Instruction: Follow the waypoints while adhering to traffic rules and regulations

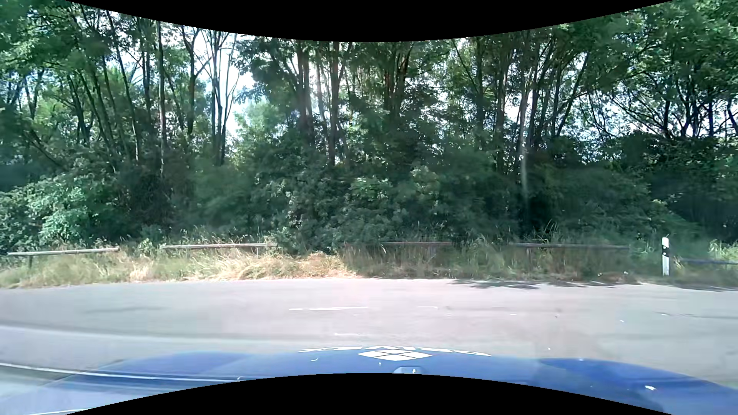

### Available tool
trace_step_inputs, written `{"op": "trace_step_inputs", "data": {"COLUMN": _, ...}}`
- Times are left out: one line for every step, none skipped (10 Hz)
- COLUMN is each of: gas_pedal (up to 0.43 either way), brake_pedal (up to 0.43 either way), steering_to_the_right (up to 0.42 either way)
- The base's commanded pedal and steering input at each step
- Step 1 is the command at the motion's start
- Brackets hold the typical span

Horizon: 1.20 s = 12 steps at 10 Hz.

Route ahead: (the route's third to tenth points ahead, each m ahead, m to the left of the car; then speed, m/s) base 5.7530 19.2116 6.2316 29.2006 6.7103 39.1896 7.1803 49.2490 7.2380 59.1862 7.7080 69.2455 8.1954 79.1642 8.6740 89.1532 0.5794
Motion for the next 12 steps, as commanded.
{"op": "trace_step_inputs", "data": {"gas_pedal": 0.0, "brake_pedal": 0.0, "steering_to_the_right": -0.239}}
{"op": "trace_step_inputs", "data": {"gas_pedal": 0.067, "brake_pedal": 0.0, "steering_to_the_right": -0.246}}
{"op": "trace_step_inputs", "data": {"gas_pedal": 0.15, "brake_pedal": 0.0, "steering_to_the_right": -0.249}}
{"op": "trace_step_inputs", "data": {"gas_pedal": 0.189, "brake_pedal": 0.0, "steering_to_the_right": -0.249}}
{"op": "trace_step_inputs", "data": {"gas_pedal": 0.197, "brake_pedal": 0.0, "steering_to_the_right": -0.251}}
{"op": "trace_step_inputs", "data": {"gas_pedal": 0.228, "brake_pedal": 0.0, "steering_to_the_right": -0.27}}
{"op": "trace_step_inputs", "data": {"gas_pedal": 0.24, "brake_pedal": 0.0, "steering_to_the_right": -0.3}}
{"op": "trace_step_inputs", "data": {"gas_pedal": 0.268, "brake_pedal": 0.0, "steering_to_the_right": -0.326}}
{"op": "trace_step_inputs", "data": {"gas_pedal": 0.299, "brake_pedal": 0.0, "steering_to_the_right": -0.356}}
{"op": "trace_step_inputs", "data": {"gas_pedal": 0.299, "brake_pedal": 0.0, "steering_to_the_right": -0.388}}
{"op": "trace_step_inputs", "data": {"gas_pedal": 0.299, "brake_pedal": 0.0, "steering_to_the_right": -0.416}}
{"op": "trace_step_inputs", "data": {"gas_pedal": 0.299, "brake_pedal": 0.0, "steering_to_the_right": -0.448}}
